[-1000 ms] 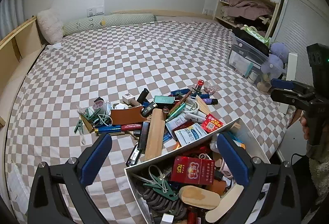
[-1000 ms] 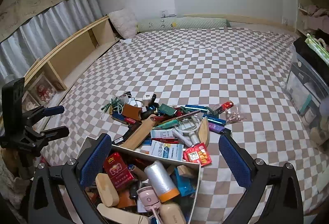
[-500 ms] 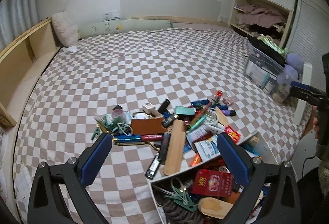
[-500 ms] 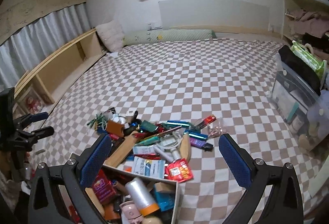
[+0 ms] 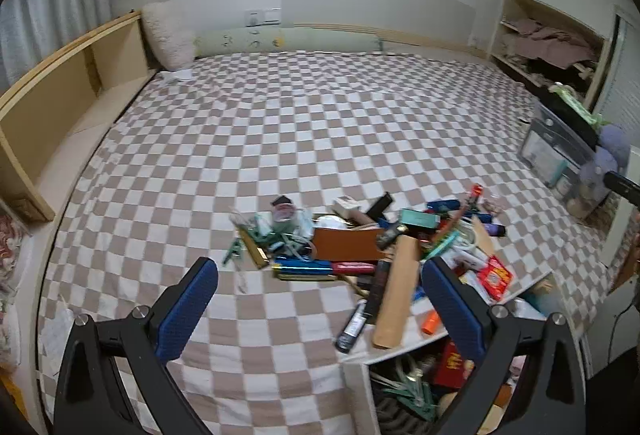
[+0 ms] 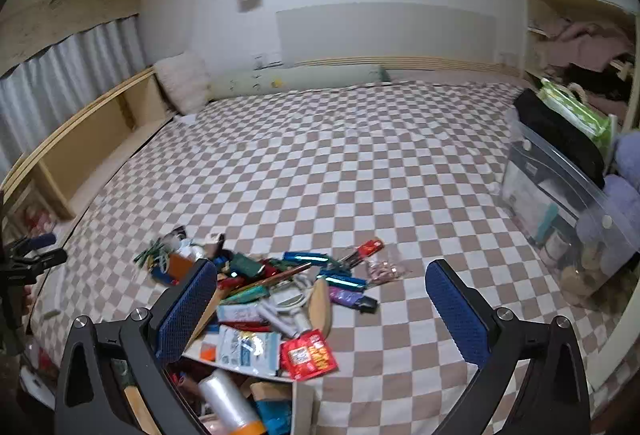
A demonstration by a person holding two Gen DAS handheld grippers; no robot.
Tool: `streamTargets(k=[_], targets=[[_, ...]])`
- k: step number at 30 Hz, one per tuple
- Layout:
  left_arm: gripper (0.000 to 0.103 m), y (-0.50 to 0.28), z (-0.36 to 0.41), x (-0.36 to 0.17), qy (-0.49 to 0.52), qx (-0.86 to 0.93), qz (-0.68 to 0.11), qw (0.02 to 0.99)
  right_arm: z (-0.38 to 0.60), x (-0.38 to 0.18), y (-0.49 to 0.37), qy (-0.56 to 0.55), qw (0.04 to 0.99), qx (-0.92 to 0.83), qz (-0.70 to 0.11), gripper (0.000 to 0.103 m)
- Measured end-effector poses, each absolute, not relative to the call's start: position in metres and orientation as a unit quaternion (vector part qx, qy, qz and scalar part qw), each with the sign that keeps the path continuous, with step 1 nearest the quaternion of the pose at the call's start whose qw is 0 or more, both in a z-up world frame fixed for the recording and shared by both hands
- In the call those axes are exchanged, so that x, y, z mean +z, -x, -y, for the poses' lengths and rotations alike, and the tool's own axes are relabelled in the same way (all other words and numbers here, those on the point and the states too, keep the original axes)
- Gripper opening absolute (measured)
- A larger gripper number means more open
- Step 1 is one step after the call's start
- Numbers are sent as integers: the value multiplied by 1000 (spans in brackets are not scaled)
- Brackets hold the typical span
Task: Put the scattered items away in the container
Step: 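Move both tools away from the box back toward the pile, then lower the left tool to a small green clothespin while the right tool approaches a purple lighter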
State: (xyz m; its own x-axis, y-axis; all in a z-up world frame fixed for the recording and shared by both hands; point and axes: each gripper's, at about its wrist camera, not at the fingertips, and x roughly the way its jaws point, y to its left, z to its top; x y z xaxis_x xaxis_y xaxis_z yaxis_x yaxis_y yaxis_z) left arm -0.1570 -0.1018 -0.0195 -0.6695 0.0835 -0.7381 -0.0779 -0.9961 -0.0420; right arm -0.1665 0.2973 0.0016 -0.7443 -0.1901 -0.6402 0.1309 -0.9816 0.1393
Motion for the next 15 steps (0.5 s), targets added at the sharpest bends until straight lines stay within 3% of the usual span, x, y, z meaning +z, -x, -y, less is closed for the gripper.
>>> streamTargets(k=[9, 15], targets=[[103, 187, 138, -46, 422, 906, 17, 1, -324, -14, 191, -353, 49, -933, 55, 103], [103, 211, 155, -69, 436, 899, 18, -21, -326, -34, 210, -369, 19, -929, 23, 103]])
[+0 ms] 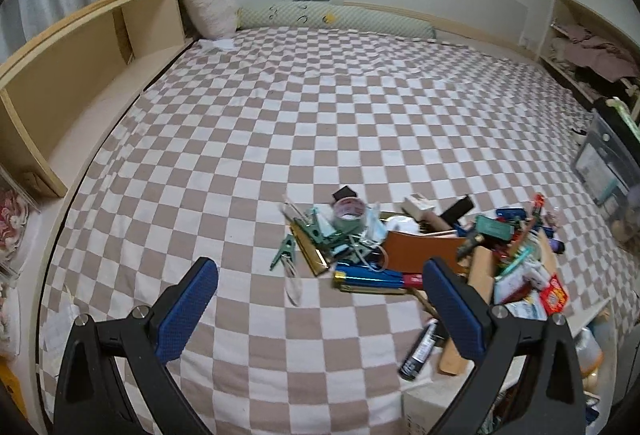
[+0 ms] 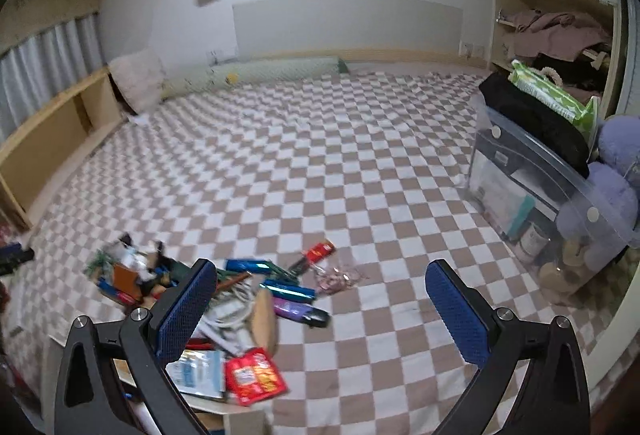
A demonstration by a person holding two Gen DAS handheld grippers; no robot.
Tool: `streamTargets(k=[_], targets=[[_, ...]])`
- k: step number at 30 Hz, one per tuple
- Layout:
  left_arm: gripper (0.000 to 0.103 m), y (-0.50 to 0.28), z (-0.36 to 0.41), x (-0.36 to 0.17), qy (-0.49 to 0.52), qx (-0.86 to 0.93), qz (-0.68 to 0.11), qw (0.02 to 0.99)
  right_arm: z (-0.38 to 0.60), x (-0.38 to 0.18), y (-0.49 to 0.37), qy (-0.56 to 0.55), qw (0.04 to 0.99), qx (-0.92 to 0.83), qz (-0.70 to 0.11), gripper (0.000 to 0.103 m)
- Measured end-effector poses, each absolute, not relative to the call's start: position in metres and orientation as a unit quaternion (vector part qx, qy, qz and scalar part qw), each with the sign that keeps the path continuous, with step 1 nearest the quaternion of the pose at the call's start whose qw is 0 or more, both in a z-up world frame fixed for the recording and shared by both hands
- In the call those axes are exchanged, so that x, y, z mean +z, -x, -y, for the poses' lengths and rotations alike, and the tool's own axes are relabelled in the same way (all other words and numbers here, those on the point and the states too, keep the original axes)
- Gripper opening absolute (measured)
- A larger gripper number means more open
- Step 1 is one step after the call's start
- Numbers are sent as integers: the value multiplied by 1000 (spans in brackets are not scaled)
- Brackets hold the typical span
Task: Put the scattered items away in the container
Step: 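Lower the left tool to a small green clothespin while the right tool approaches a purple lighter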
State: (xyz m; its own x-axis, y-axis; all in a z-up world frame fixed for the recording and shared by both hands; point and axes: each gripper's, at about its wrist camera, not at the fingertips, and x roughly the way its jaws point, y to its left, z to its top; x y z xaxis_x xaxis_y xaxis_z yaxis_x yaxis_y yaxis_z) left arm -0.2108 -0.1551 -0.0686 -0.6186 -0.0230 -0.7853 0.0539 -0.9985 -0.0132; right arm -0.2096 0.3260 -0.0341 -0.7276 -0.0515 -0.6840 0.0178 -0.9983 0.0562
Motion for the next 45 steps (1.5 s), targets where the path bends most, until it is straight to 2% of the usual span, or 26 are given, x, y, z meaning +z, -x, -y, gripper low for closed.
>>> streamTargets(k=[11, 18, 27, 32, 45], targets=[[103, 253, 169, -107, -475, -878, -6, 57, -329, -97, 256, -475, 11, -880, 26, 103], [102, 274, 181, -138, -512, -855, -1, 76, -337, -135, 282, -537, 3, -841, 65, 103], [102, 281, 186, -171, -543, -836, 14, 76, -331, -192, 305, -607, -47, -792, 38, 103], [102, 284, 190, -178, -548, -833, 10, 75, -323, -206, 315, -621, -53, -781, 24, 103], [102, 284, 201, -188, -553, -829, 2, 78, -303, -223, 329, -641, -36, -764, 66, 103]])
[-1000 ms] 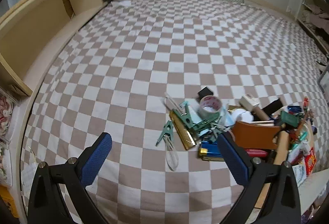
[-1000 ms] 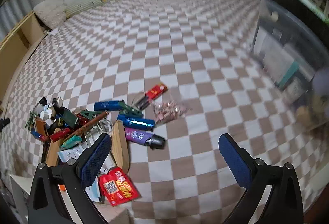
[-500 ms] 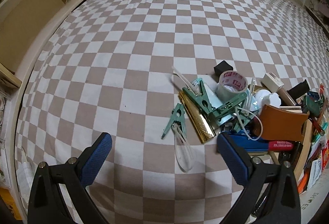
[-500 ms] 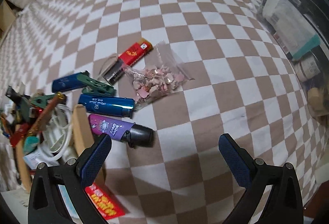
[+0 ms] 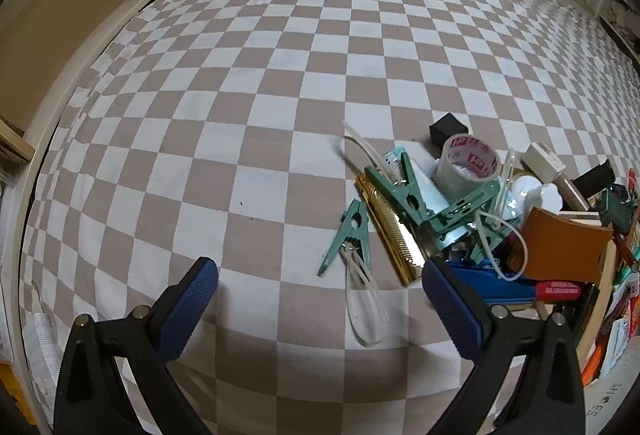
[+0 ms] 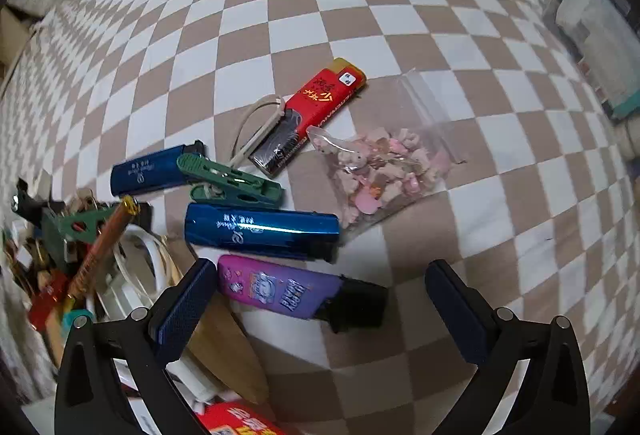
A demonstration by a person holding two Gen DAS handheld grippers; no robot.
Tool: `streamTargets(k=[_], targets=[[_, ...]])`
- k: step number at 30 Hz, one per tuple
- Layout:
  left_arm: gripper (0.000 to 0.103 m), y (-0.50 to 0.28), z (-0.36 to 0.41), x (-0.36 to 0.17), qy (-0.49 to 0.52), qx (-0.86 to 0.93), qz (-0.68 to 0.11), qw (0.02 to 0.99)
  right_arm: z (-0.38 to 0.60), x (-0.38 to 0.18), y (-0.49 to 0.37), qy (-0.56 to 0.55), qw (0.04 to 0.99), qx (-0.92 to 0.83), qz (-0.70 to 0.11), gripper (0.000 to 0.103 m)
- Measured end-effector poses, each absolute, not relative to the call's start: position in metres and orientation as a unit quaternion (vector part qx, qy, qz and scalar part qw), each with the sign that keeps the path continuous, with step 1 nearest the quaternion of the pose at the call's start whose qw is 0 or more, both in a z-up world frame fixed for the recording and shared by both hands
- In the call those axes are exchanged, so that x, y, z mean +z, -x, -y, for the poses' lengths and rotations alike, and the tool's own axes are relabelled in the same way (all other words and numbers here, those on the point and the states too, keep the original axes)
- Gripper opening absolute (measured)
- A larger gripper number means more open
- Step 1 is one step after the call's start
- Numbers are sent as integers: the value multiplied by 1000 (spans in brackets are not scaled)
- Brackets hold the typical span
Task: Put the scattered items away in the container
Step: 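Lower the left tool to a small green clothespin while the right tool approaches a purple lighter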
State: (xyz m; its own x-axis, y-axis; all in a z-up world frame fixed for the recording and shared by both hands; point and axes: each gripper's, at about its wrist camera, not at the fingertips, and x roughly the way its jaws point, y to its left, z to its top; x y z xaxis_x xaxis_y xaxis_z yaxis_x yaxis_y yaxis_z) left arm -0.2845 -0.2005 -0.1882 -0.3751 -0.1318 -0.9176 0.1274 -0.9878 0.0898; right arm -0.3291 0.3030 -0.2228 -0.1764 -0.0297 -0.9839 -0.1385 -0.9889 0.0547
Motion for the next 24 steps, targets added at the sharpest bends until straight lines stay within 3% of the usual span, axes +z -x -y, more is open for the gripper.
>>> streamTargets(k=[24], targets=[[102, 285, 199, -181, -555, -829, 20, 67, -313, -224, 313, 655, 31, 755, -15, 103]])
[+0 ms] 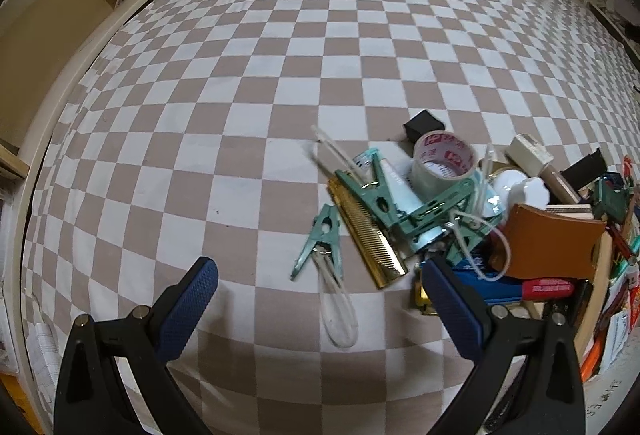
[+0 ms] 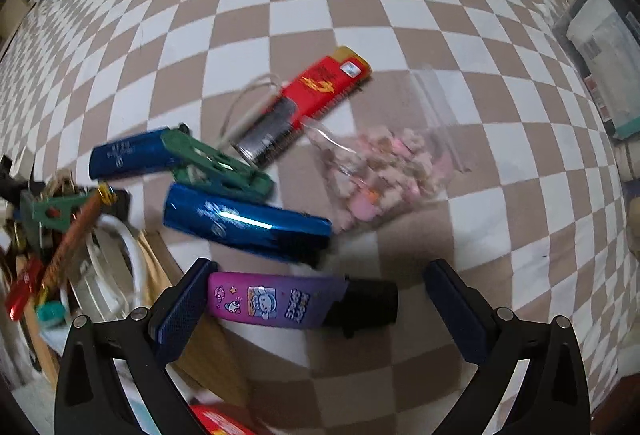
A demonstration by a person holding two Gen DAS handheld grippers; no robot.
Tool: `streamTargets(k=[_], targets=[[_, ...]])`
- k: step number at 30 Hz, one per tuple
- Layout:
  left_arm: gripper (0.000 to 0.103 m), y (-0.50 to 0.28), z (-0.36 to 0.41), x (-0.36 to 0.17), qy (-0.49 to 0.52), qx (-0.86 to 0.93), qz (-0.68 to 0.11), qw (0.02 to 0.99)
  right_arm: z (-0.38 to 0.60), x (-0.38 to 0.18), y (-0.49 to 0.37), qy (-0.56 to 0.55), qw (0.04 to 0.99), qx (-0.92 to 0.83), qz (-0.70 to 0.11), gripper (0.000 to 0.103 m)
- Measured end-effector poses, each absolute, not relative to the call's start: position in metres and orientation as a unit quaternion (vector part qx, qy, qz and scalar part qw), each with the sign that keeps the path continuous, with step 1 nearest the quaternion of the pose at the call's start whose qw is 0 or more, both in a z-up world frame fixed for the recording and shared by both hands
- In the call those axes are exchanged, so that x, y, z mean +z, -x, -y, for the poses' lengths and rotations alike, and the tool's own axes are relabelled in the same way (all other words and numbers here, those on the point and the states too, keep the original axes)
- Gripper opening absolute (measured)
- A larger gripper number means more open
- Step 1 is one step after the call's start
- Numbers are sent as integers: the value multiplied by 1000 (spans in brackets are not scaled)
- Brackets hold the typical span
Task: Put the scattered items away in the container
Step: 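Lower the left tool to a small green clothespin while the right tool approaches a purple lighter, then grasp the small green clothespin with the left tool while the right tool grasps the purple lighter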
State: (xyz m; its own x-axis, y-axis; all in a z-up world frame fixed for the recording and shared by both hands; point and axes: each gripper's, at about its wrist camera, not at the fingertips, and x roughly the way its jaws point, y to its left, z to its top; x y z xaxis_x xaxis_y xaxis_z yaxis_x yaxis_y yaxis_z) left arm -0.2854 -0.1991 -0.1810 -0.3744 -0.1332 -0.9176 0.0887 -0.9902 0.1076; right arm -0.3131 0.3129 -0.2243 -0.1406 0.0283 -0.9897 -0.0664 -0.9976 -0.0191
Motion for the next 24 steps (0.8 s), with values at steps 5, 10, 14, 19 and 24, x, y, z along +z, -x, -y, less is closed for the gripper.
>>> streamTargets(k=[5, 10, 14, 19, 24], targets=[[102, 288, 209, -188, -567, -819, 31, 84, -330, -222, 304, 657, 31, 753, -15, 103], [102, 290, 214, -190, -569, -817, 46, 85, -331, -220, 294, 648, 3, 762, 10, 101], [102, 297, 217, -195, -571, -812, 75, 89, -329, -216, 285, 638, -21, 769, 22, 90], [102, 309, 185, -207, -561, -814, 124, 90, -329, -215, 271, 630, -38, 775, 31, 87], [79, 307, 180, -217, -542, -822, 148, 88, -335, -214, 264, 626, -49, 778, 28, 87]])
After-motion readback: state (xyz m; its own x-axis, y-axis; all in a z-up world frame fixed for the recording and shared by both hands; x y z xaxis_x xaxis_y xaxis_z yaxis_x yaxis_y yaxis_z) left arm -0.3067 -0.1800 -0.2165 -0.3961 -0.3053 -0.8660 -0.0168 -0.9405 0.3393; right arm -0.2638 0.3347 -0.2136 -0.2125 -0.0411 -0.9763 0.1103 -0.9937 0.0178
